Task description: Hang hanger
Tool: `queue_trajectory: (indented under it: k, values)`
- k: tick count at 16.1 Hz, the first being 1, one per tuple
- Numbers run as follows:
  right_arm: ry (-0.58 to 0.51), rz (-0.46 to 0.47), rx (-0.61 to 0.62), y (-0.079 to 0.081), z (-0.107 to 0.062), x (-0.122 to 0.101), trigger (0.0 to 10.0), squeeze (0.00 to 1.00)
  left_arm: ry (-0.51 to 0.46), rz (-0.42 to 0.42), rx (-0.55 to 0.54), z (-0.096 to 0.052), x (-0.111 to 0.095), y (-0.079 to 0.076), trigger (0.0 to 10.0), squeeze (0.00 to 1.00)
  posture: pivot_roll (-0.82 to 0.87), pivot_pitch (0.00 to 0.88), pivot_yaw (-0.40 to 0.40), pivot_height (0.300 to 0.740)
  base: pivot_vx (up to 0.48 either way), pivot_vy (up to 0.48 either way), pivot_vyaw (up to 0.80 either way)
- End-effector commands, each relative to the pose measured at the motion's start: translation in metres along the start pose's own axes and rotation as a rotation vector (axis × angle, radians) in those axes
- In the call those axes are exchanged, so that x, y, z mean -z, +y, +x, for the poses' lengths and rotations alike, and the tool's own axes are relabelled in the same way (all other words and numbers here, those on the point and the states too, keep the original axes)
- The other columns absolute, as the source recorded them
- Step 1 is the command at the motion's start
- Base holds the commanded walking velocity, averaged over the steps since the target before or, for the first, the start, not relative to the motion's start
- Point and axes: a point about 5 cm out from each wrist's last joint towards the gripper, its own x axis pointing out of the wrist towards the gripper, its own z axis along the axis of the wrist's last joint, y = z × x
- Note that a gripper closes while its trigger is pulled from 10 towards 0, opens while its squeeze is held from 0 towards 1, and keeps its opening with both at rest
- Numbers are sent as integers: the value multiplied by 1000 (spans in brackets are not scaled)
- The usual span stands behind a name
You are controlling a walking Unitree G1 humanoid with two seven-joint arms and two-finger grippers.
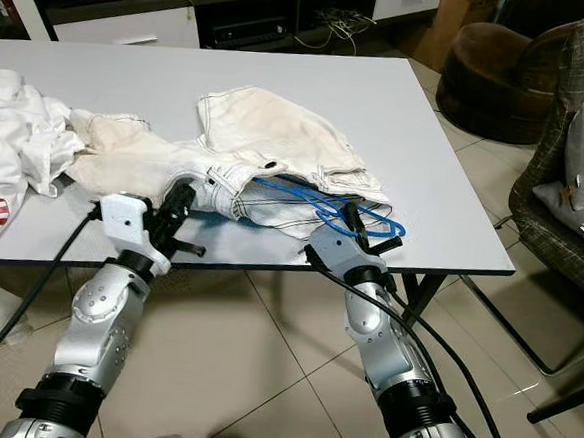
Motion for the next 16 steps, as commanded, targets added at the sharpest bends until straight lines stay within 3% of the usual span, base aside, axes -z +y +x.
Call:
queue_trajectory:
  k: [1,11,16]
  values:
    - [-1,42,26,-2,0,0,10000,0,-4,11,8,-1,-2,-1,10000,0,45,0,46,740,0,0,0]
    - [-27,53,37,-2,3,-5,10000,0,-9,30,25,-5,-4,-5,10000,0,64,0,33,740,0,0,0]
    - [-38,63,59,-11,0,-2,10000,0,-22,61,89,-5,-4,-22,10000,0,53,0,45,740,0,0,0]
